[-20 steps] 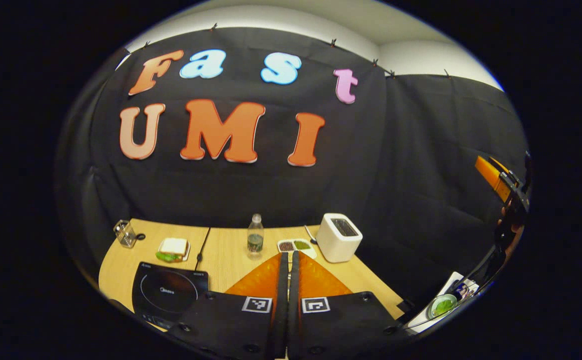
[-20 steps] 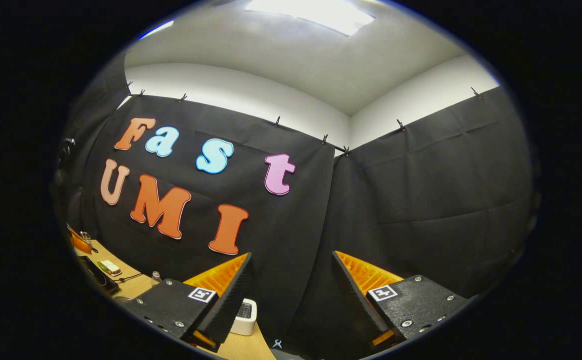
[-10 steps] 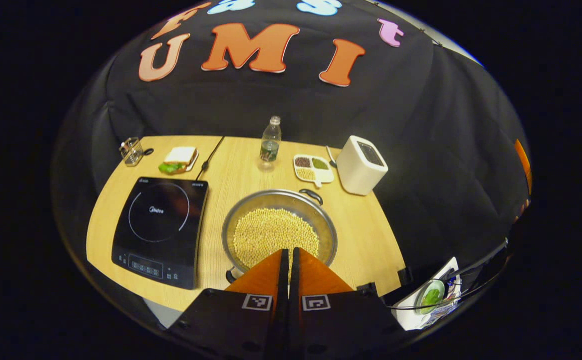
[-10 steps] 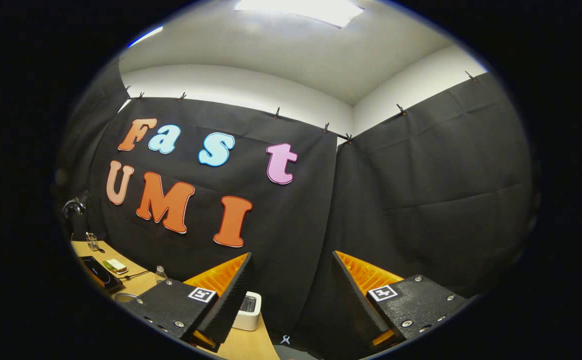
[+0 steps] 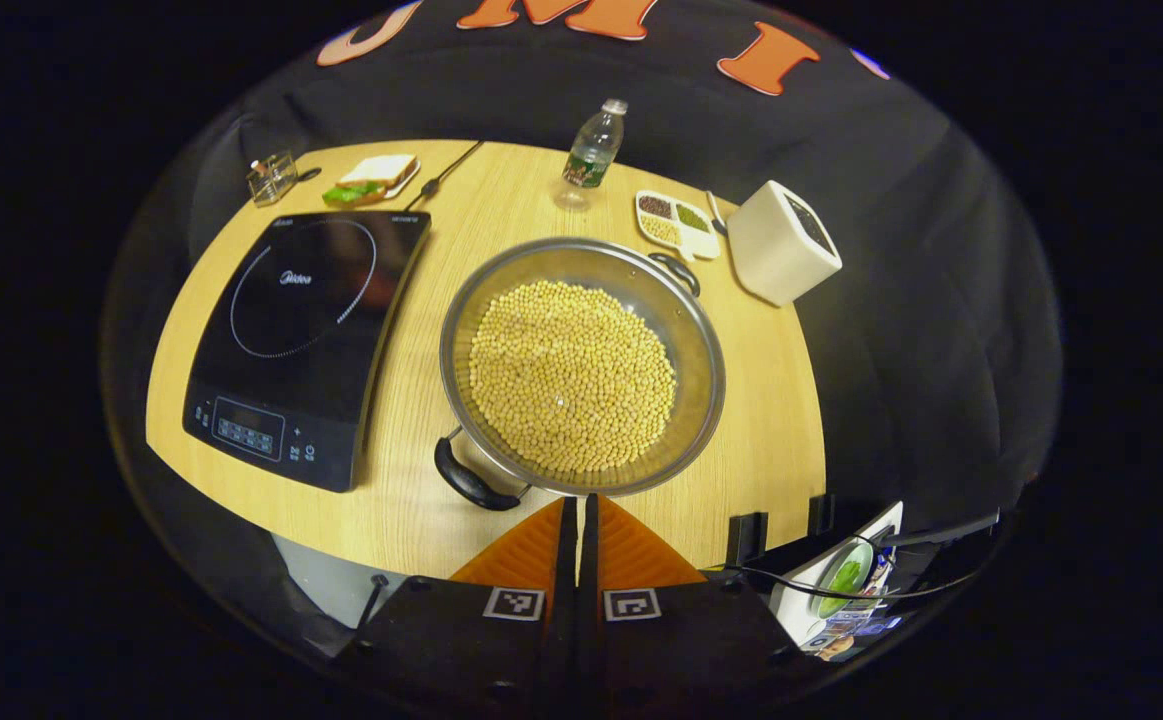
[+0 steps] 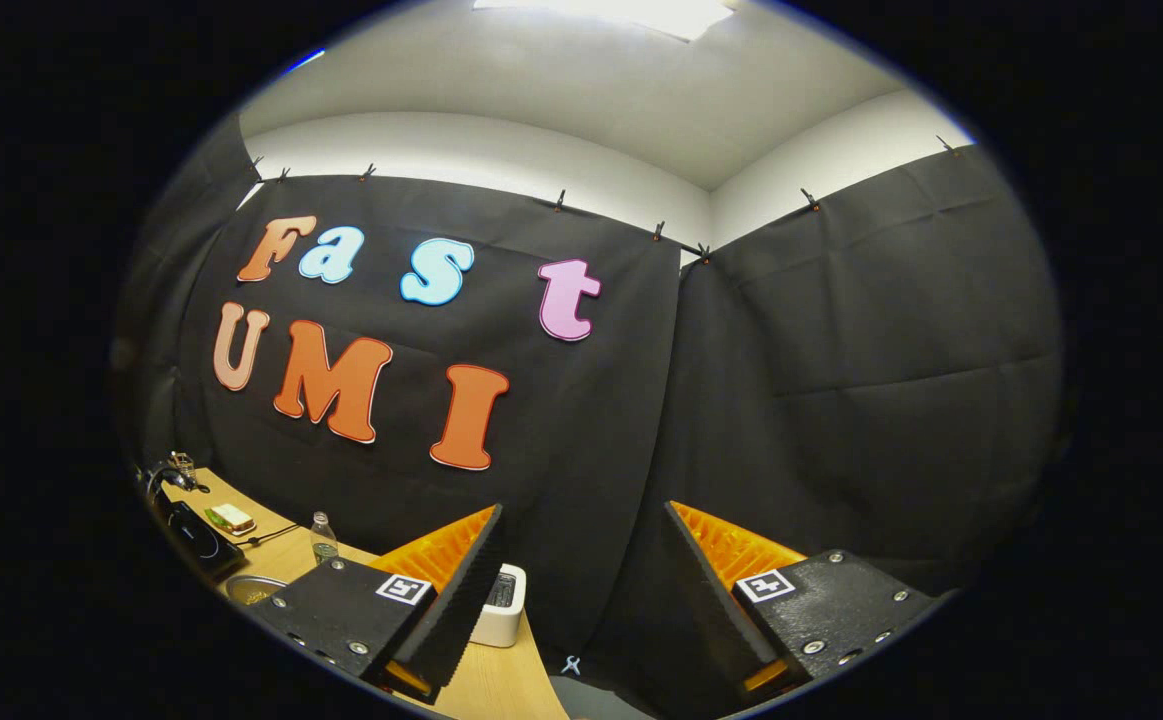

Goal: First push the handle of the pot to place it horizontally, then grasp the pot with both hands and set it on the induction cooktop.

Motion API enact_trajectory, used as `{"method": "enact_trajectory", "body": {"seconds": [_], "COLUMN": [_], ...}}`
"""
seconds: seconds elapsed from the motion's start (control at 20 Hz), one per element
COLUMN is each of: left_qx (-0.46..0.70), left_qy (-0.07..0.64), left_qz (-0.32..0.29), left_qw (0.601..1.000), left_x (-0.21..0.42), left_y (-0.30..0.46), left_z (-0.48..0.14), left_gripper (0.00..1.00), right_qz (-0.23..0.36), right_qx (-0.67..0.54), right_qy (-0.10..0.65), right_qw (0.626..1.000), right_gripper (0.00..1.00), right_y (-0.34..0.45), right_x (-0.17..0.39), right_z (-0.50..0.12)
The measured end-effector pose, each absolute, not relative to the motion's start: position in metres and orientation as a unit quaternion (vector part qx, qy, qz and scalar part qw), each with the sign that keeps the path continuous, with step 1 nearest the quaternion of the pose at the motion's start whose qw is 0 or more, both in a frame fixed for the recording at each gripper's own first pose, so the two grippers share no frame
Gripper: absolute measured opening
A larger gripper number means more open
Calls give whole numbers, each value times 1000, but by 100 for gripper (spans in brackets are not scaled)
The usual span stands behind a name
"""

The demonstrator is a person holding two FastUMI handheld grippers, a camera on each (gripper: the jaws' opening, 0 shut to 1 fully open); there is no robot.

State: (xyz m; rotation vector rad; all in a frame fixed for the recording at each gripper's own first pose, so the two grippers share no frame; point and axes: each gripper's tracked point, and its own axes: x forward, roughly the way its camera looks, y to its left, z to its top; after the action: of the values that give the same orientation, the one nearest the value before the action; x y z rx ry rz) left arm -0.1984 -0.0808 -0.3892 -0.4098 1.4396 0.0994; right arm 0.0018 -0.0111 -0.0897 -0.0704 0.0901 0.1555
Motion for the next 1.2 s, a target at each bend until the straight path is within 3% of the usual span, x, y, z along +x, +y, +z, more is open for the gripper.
{"method": "enact_trajectory", "body": {"seconds": [0.55,1.2], "left_qx": [-243,-177], "left_qy": [741,787], "left_qz": [53,17], "left_qw": [624,591], "left_x": [-234,-237], "left_y": [-84,-97], "left_z": [-446,-500], "left_gripper": [8,8], "right_qz": [20,-70], "right_qx": [-60,-88], "right_qy": [74,116], "right_qw": [995,987], "right_gripper": [95,93], "right_y": [-21,-59], "right_x": [-14,-32], "right_z": [-95,-104]}}
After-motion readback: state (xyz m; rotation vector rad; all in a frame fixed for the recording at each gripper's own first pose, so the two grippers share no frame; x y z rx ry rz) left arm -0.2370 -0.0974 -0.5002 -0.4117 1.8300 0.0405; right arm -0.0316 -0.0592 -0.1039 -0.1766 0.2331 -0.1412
